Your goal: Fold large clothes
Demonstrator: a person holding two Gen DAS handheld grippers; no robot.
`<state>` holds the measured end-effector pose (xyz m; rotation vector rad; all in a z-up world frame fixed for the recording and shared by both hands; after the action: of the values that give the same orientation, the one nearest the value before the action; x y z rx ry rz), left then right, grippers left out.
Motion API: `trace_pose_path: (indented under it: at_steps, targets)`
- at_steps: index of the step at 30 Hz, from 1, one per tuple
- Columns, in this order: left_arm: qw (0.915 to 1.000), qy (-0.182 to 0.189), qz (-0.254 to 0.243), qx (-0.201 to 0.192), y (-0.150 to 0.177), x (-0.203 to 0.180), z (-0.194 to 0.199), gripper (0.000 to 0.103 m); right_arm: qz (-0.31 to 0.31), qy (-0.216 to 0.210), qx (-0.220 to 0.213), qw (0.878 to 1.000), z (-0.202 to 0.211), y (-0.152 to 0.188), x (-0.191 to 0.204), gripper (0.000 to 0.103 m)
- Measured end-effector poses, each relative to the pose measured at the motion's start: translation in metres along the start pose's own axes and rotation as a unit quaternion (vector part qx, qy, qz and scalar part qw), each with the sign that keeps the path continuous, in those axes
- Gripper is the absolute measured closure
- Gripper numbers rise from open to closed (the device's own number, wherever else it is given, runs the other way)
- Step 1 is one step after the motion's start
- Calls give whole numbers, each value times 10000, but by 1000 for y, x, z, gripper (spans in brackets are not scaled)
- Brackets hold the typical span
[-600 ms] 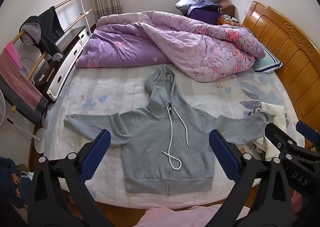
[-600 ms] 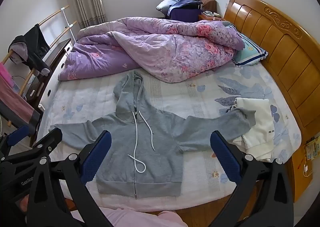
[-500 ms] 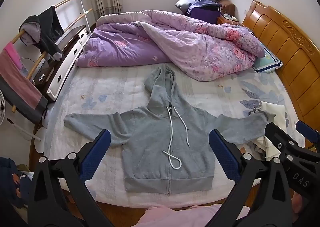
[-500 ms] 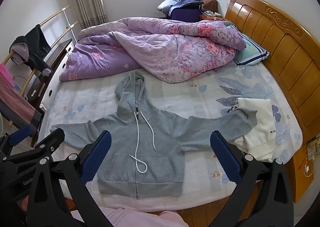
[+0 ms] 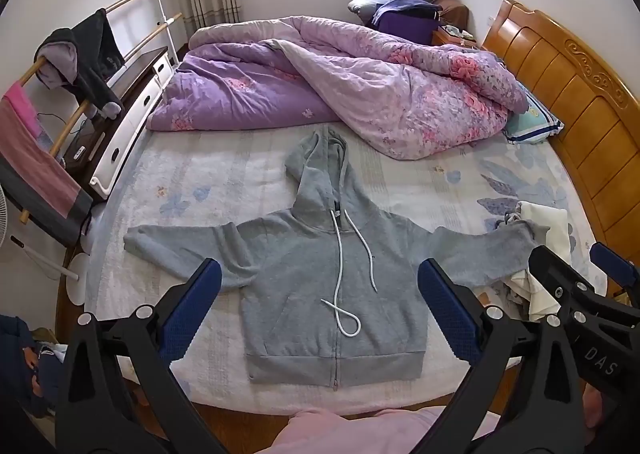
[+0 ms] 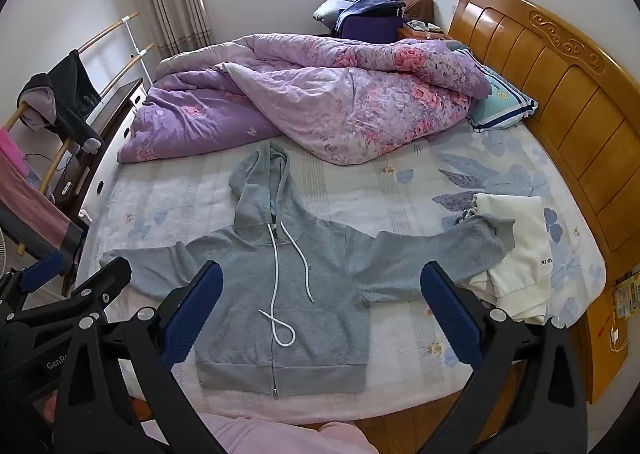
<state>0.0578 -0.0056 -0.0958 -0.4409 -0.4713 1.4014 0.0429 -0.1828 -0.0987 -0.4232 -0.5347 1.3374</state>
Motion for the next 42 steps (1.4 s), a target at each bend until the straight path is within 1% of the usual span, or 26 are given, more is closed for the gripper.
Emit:
trace_pose_path:
  at_steps: [5,10,20,26,35,42]
  targets:
    - [10000,68,4,55,5,-5,-10,5,-6,7,23,10000,1,1,-4,7]
    - [9999,99,4,138,9,-5,-15,5,-46,81,61,9999,-7,5,0,7]
    - [9999,98,5,134,6,-3,-15,5,-93,37,78,9999,-8,8,-2,7]
    - [9998,87,-1,164,5,-2,-13,5,-66,80,85,9999,-9,7,-4,7]
    - [9998,58,-40,168,-2,4,-13,5,-153,51,137,9998,-13,10,-4,7]
    - [9999,47,-47,152,0,2,-14,5,-186,33,173,9997,-13,10,-2,7]
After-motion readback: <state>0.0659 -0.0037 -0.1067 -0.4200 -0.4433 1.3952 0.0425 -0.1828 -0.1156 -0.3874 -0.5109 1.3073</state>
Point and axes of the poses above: each gripper's, at about its wrist camera, not at the fingertips, and z roughly against the way its jaws point, x to its left, y to its underside, the point moved 10 cm from there along -z, roughly the way its jaws point, and after that the axes turned 4 degrees about -z, right-handed, at the moved point
